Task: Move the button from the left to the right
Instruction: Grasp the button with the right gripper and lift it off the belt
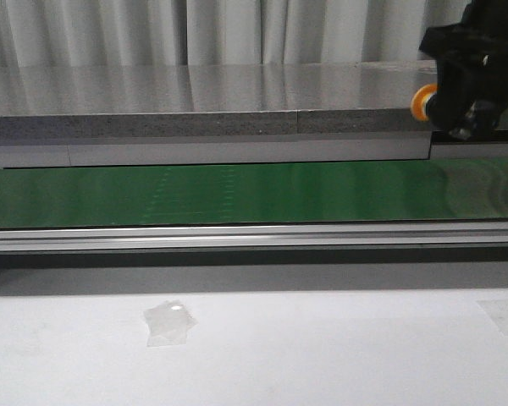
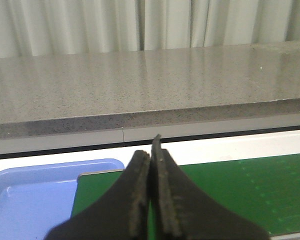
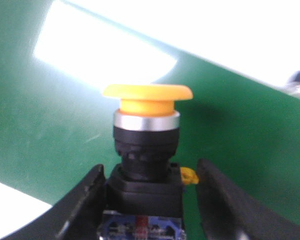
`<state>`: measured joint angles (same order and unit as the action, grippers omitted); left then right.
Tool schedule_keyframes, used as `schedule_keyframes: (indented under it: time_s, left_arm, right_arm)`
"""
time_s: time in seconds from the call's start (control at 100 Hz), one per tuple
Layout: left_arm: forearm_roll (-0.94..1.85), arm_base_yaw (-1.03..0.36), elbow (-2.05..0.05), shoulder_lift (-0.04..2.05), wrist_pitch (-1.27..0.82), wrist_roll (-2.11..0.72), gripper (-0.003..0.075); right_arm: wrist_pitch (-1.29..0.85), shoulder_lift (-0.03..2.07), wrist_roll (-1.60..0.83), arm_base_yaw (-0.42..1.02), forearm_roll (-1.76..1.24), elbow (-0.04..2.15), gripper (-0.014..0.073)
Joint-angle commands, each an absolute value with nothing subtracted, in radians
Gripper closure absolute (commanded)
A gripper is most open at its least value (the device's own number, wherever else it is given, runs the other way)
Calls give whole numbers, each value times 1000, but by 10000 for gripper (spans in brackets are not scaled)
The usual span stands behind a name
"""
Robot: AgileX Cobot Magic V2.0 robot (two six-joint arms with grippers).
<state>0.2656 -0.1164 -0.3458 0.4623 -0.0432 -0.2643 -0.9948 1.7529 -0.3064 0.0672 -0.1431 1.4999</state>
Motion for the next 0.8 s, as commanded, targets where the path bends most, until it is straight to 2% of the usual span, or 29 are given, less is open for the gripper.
schedule_keyframes:
  time_s: [0.0,0.46,0.79]
  left_arm:
    - [274,-123,-372,467,38,-262,740]
    - [274,-123,-372,467,38,-262,740]
    - [274,-123,-372,467,38,-262,740]
  right_arm:
    - [-986,1691,-307,7,-121,1572,356]
    - [-951,1697,-309,-377,-80,1601,356]
    - [-915,1812,-309,-466,-62,1601,356]
